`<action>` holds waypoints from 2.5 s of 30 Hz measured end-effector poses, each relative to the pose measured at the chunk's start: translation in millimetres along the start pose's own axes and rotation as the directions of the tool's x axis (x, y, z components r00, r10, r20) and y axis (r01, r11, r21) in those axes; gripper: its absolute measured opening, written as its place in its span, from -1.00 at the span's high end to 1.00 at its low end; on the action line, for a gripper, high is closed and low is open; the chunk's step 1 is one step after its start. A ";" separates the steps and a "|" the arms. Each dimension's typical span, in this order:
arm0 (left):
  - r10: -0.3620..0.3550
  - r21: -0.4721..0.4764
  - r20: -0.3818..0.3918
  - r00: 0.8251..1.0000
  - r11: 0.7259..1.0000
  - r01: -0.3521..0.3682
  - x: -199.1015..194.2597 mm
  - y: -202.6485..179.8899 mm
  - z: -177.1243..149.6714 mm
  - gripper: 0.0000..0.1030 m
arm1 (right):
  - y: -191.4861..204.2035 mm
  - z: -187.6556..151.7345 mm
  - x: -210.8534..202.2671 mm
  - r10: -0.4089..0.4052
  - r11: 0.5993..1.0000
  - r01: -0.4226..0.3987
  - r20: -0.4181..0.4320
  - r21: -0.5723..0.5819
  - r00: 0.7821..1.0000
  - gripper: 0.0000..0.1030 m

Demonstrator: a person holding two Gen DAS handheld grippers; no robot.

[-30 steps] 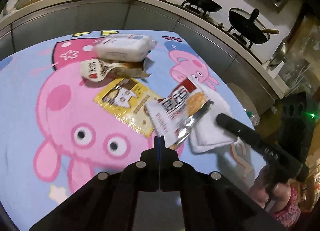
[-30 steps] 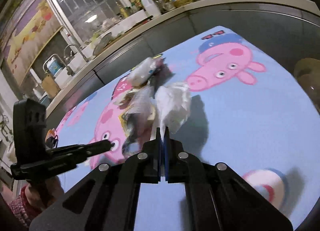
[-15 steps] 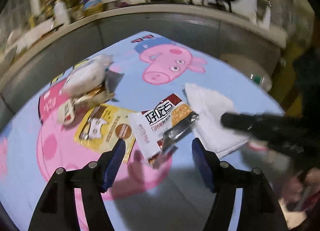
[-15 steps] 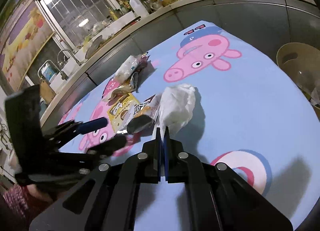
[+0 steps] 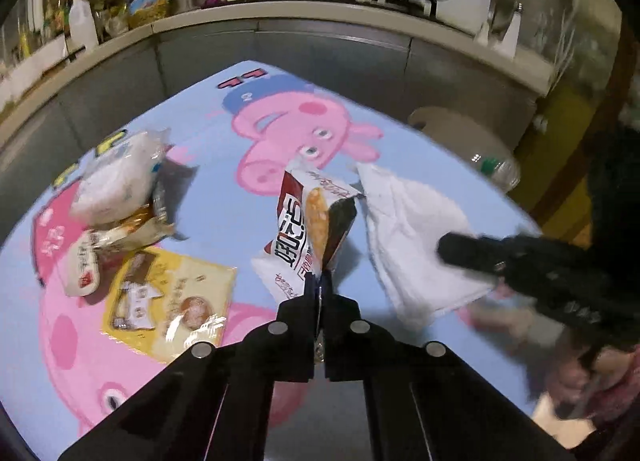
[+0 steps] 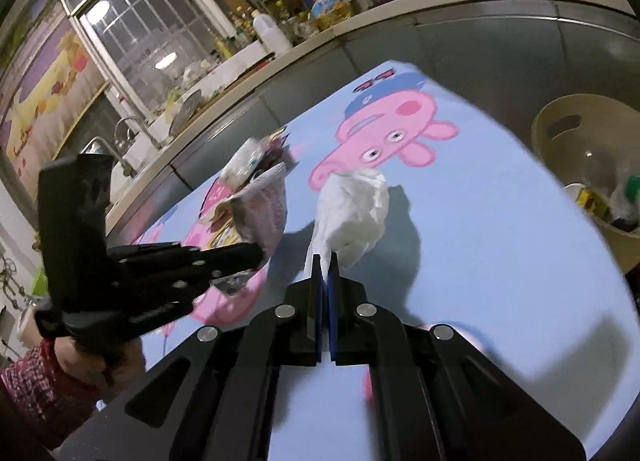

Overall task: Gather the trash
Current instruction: 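Carry the tissue and wrapper to the bin and release both, then grasp the white tissue pack with the left gripper while the right grasps the pink wrapper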

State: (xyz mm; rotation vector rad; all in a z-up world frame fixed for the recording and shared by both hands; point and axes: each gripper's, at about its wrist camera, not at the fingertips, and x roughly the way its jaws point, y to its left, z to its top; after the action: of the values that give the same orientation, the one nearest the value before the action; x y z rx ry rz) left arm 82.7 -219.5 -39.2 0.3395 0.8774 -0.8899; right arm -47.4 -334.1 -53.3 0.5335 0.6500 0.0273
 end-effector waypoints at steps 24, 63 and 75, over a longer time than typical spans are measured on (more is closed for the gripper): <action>-0.161 0.100 -0.110 0.981 0.980 0.172 149.4 -159.8 137.0 0.43 | -183.1 86.5 -53.2 -0.331 0.940 0.317 0.105 0.127 0.938 0.49; 0.163 -0.613 0.080 0.983 0.786 -0.081 -85.1 163.2 -127.6 0.43 | 64.0 137.2 211.1 0.145 0.981 -0.114 -0.201 0.159 0.969 -0.43; 0.151 -0.643 0.117 0.981 0.765 -0.041 -104.0 178.8 -143.1 0.43 | 115.2 76.7 222.8 0.275 0.962 -0.257 -0.370 0.097 0.887 0.90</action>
State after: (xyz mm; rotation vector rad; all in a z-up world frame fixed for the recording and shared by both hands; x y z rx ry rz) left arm 116.0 28.9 -61.3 -0.2841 0.9464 -0.4651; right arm 191.7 -228.2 -73.6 0.6664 0.9553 0.3856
